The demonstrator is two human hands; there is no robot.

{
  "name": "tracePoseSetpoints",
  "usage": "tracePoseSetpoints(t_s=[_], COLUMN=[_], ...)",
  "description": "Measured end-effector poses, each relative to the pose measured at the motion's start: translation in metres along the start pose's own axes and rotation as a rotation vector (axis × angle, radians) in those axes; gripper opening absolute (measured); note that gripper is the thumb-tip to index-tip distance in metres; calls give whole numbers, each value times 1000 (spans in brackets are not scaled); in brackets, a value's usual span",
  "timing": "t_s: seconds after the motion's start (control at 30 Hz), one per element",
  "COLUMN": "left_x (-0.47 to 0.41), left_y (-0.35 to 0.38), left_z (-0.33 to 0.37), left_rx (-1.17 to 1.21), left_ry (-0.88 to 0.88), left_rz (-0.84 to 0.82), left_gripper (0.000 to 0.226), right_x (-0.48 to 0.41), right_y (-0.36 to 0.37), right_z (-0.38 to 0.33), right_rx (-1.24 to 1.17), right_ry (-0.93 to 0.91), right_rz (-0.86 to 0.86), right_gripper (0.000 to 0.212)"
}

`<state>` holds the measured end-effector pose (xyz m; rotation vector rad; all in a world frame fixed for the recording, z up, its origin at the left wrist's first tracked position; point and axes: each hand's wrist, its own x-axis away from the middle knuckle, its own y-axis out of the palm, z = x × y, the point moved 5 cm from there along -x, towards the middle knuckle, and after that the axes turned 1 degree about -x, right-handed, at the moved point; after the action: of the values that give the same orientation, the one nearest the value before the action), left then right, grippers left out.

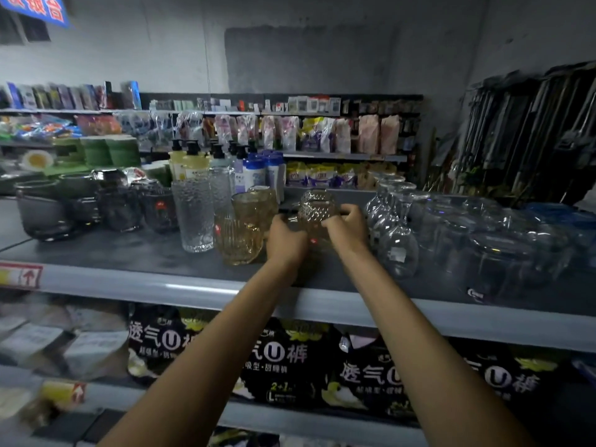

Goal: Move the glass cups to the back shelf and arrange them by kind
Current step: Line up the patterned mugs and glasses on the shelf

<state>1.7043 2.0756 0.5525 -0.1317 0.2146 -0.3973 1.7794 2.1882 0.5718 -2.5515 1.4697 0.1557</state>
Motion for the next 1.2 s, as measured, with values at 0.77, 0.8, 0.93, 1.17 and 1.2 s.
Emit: tracePoseSetpoints(t_s=[0.77,0.8,0.93,1.17,1.2], left_x=[-9,-9,-11,-18,-20], left_y=[10,10,11,15,15], left_z=[-7,-7,-6,-11,-11], left_rx=[26,38,68,103,117], left_ry=[76,90,120,89,84], left_rz=[-100,-107,-138,-110,-91], left_gripper=[52,51,68,65,65], right_x=[7,6,6,-3,-5], right_y=[4,4,9,12,12], right_z=[7,7,10,15,16], right_rx=[213,208,186,137,127], right_ry=[-95,-101,-113,-198,-212], right_rz=[-11,-16,-78,-83,-85], right_gripper=[35,37,49,49,51])
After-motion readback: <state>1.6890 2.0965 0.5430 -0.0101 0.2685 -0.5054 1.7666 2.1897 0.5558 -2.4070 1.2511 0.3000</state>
